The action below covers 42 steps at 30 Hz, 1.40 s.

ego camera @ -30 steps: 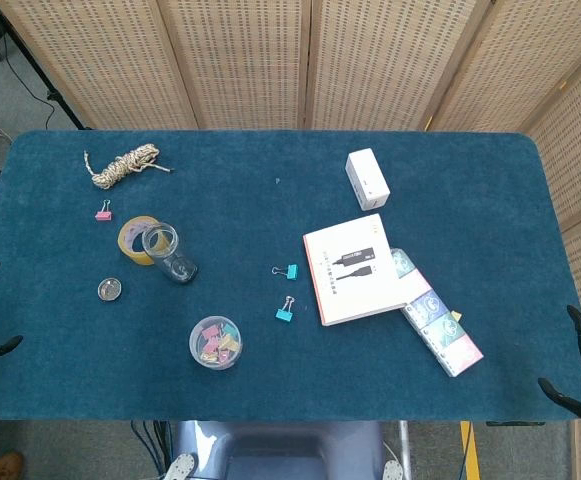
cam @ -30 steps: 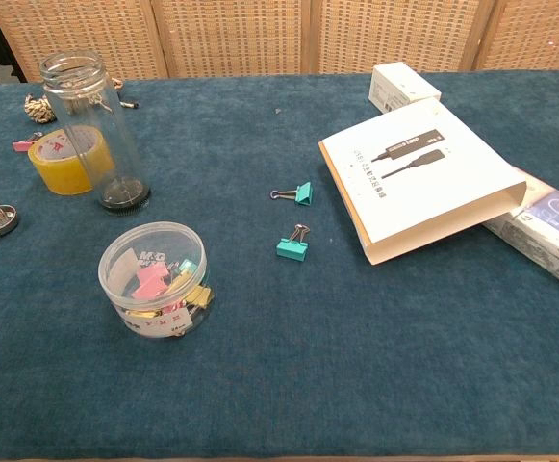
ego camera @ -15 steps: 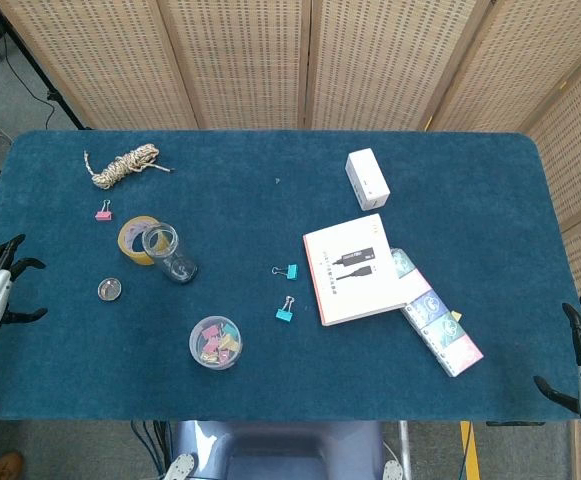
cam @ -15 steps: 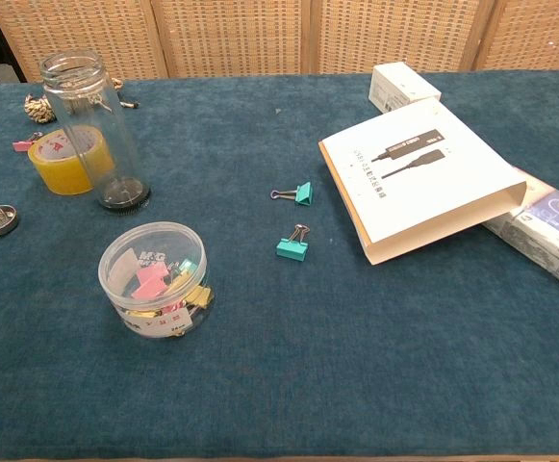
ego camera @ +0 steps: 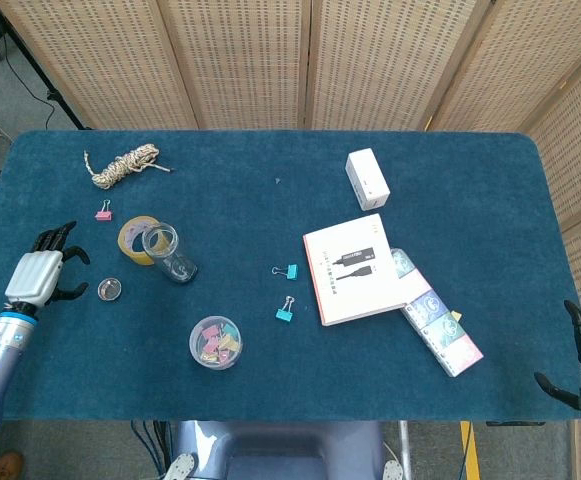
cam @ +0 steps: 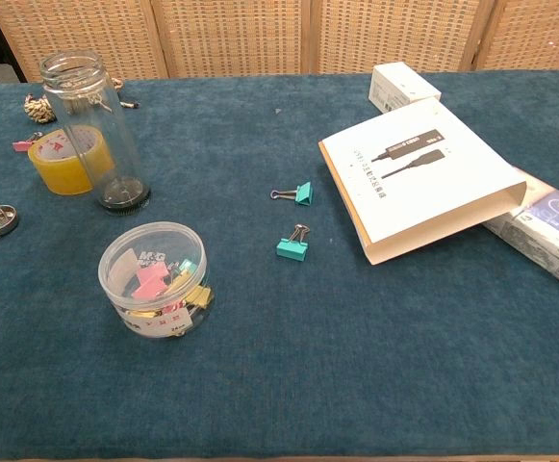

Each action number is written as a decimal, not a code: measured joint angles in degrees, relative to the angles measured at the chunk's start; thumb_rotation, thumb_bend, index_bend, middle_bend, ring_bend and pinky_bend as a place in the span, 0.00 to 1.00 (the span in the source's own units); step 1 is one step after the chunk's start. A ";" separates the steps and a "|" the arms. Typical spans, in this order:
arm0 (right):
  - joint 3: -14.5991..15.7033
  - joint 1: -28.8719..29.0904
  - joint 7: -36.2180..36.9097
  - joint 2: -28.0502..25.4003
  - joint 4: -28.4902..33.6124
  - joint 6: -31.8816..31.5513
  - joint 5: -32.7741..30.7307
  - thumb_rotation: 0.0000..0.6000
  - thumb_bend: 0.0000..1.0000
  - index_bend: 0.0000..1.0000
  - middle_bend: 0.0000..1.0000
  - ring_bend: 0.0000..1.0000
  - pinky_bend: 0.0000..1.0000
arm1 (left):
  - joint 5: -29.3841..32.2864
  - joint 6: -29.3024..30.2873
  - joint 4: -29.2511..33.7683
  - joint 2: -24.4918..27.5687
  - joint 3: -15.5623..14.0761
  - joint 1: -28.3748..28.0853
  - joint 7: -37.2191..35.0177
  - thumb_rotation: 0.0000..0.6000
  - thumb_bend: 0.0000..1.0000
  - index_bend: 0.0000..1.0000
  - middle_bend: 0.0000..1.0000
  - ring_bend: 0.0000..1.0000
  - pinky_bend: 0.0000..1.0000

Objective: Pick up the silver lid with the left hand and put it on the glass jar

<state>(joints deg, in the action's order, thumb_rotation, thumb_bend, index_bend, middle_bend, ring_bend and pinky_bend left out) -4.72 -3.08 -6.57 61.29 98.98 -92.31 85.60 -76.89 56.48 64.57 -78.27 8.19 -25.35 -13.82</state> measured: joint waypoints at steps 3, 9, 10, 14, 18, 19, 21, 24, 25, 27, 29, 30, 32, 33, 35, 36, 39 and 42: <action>-0.06 -0.03 0.44 -0.08 -0.11 -0.14 -0.02 1.00 0.00 0.02 0.00 0.00 0.00 | 0.79 -0.15 -0.21 -1.08 -0.05 -0.12 0.70 1.00 0.28 0.48 0.00 0.00 0.00; -0.05 -0.01 1.14 -0.22 -0.17 -0.17 0.08 1.00 0.00 0.02 0.00 0.00 0.00 | 1.88 0.05 -1.93 -3.58 -0.16 -0.18 2.29 1.00 0.33 0.49 0.00 0.00 0.00; -0.06 -0.02 1.19 -0.22 -0.19 -0.18 0.05 1.00 0.00 0.02 0.00 0.00 0.00 | 2.16 0.06 -2.32 -4.07 -0.13 -0.18 2.49 1.00 0.33 0.49 0.00 0.00 0.00; -0.13 -0.03 1.59 -0.29 -0.21 -0.24 -0.04 1.00 0.00 0.02 0.00 0.00 0.00 | 3.26 -0.72 -3.83 -5.98 -0.15 -0.32 2.94 1.00 0.33 0.49 0.00 0.00 0.00; -0.13 -0.06 1.95 -0.43 -0.21 -0.29 -0.07 1.00 0.00 0.02 0.00 0.00 0.00 | 3.61 -1.44 -5.18 -7.41 -0.40 -0.68 3.55 1.00 0.33 0.49 0.00 0.00 0.00; -0.15 -0.06 2.01 -0.45 -0.23 -0.28 -0.14 1.00 0.00 0.02 0.00 0.00 0.00 | 3.68 -1.61 -5.51 -7.63 -0.43 -0.79 3.75 1.00 0.34 0.50 0.00 0.00 0.00; -0.24 0.01 2.29 -0.49 -0.33 -0.11 -0.36 1.00 0.00 0.02 0.00 0.00 0.00 | 3.83 -2.03 -5.71 -7.98 -0.45 -0.98 3.81 1.00 0.35 0.50 0.00 0.00 0.00; -0.23 0.06 2.49 -0.53 -0.37 0.01 -0.41 1.00 0.00 0.02 0.00 0.00 0.00 | 4.15 -2.48 -6.15 -8.69 -0.45 -1.23 3.89 1.00 0.35 0.52 0.00 0.00 0.00; -0.24 0.06 2.53 -0.55 -0.38 0.01 -0.42 1.00 0.00 0.02 0.00 0.00 0.00 | 4.28 -2.56 -6.24 -8.83 -0.45 -1.26 4.13 1.00 0.35 0.52 0.00 0.00 0.00; -0.27 0.07 2.63 -0.58 -0.38 -0.02 -0.44 1.00 0.00 0.02 0.00 0.00 0.00 | 4.58 -2.83 -6.29 -9.02 -0.45 -1.33 4.44 1.00 0.35 0.52 0.00 0.00 0.00; -0.28 0.07 2.78 -0.61 -0.36 -0.02 -0.46 1.00 0.00 0.02 0.00 0.00 0.00 | 4.80 -2.91 -6.32 -9.09 -0.42 -1.35 4.75 1.00 0.36 0.52 0.00 0.00 0.00; -0.28 0.07 2.87 -0.66 -0.33 -0.02 -0.46 1.00 0.00 0.02 0.00 0.00 0.00 | 4.92 -2.92 -6.34 -9.14 -0.40 -1.35 4.94 1.00 0.36 0.52 0.00 0.00 0.00; -0.25 0.07 2.94 -0.70 -0.30 -0.01 -0.44 1.00 0.00 0.02 0.00 0.00 0.00 | 5.07 -2.88 -6.33 -9.21 -0.39 -1.29 5.01 1.00 0.38 0.52 0.00 0.00 0.00; -0.23 0.08 2.98 -0.71 -0.30 0.03 -0.43 1.00 0.00 0.02 0.00 0.00 0.00 | 5.10 -2.80 -6.35 -9.24 -0.39 -1.23 5.00 1.00 0.38 0.52 0.00 0.00 0.00; -0.22 0.12 3.09 -0.72 -0.30 0.12 -0.43 1.00 0.00 0.02 0.00 0.00 0.00 | 5.32 -2.78 -6.32 -9.30 -0.37 -1.13 5.02 1.00 0.40 0.54 0.00 0.00 0.00; -0.20 0.15 3.13 -0.73 -0.28 0.17 -0.43 1.00 0.00 0.02 0.00 0.00 0.00 | 5.46 -2.88 -6.29 -9.32 -0.36 -1.11 5.08 1.00 0.41 0.55 0.00 0.00 0.00; -0.15 0.17 3.21 -0.77 -0.24 0.21 -0.37 1.00 0.00 0.02 0.00 0.00 0.00 | 5.77 -3.11 -6.09 -9.39 -0.33 -1.10 5.36 1.00 0.43 0.56 0.00 0.00 0.00; -0.06 0.17 3.72 -0.88 -0.10 0.35 -0.33 1.00 0.00 0.02 0.00 0.00 0.00 | 5.79 -3.08 -6.03 -9.43 -0.34 -1.12 5.62 1.00 0.44 0.56 0.00 0.00 0.00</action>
<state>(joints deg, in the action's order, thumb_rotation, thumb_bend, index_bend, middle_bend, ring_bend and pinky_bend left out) -4.79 -2.91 -2.85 60.41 98.88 -91.97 85.26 -71.10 53.40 58.54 -87.70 7.85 -26.47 -8.19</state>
